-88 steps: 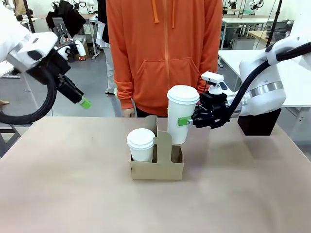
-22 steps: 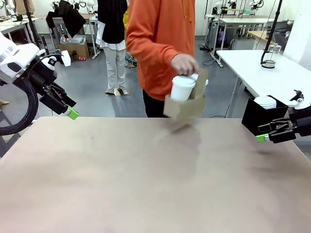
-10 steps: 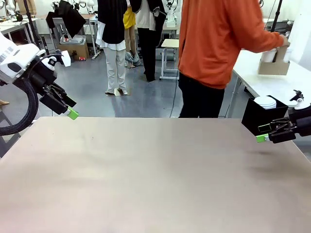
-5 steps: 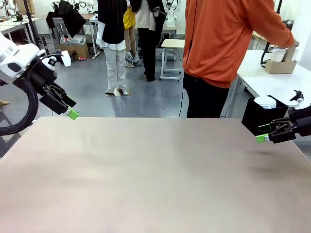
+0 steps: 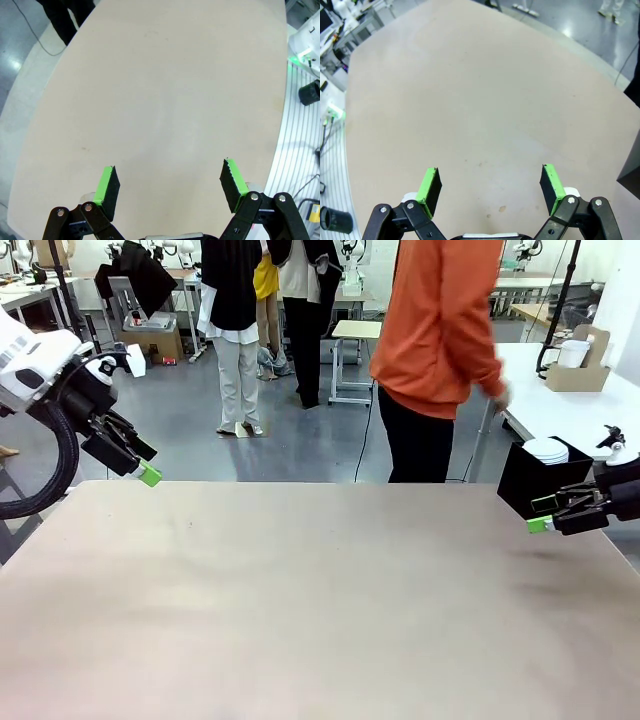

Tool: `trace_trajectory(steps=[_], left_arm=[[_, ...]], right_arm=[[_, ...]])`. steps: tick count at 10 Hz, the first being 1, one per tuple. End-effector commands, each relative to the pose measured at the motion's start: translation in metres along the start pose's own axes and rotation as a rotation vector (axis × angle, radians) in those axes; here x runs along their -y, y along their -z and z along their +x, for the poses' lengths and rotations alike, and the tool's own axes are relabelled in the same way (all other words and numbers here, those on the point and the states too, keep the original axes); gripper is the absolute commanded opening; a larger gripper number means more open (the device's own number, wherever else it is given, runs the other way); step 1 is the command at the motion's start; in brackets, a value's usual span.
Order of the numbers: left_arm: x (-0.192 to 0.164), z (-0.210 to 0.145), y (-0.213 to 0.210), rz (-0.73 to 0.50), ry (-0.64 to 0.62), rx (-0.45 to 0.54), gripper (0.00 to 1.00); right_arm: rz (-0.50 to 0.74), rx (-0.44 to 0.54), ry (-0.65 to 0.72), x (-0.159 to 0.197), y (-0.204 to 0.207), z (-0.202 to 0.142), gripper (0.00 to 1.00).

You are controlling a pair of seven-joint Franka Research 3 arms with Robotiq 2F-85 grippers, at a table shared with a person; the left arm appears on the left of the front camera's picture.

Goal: Pour a drink into a cup and package it in a carrier.
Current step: Insert the held 600 ml Paper Cup into the Cup Carrier.

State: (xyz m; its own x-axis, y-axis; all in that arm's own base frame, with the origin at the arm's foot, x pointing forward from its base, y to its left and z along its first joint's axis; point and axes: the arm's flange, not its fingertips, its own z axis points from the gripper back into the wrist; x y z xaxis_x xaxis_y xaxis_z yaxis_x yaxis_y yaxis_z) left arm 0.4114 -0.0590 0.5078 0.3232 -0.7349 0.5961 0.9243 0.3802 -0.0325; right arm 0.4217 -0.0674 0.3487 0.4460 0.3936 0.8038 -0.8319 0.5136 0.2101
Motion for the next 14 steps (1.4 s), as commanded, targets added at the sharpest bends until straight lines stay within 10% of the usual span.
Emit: trace_trajectory(steps=[1, 14], left_arm=[[0.0002, 0.0007, 0.0008, 0.003, -0.006, 0.020, 1.00], [0.0002, 0.0007, 0.0008, 0.003, -0.006, 0.020, 1.00]], right_arm=[[0.002, 0.005, -0.002, 0.0038, -0.0024, 0.0020, 1.00], [0.002, 0.005, -0.002, 0.0038, -0.0024, 0.0020, 1.00]])
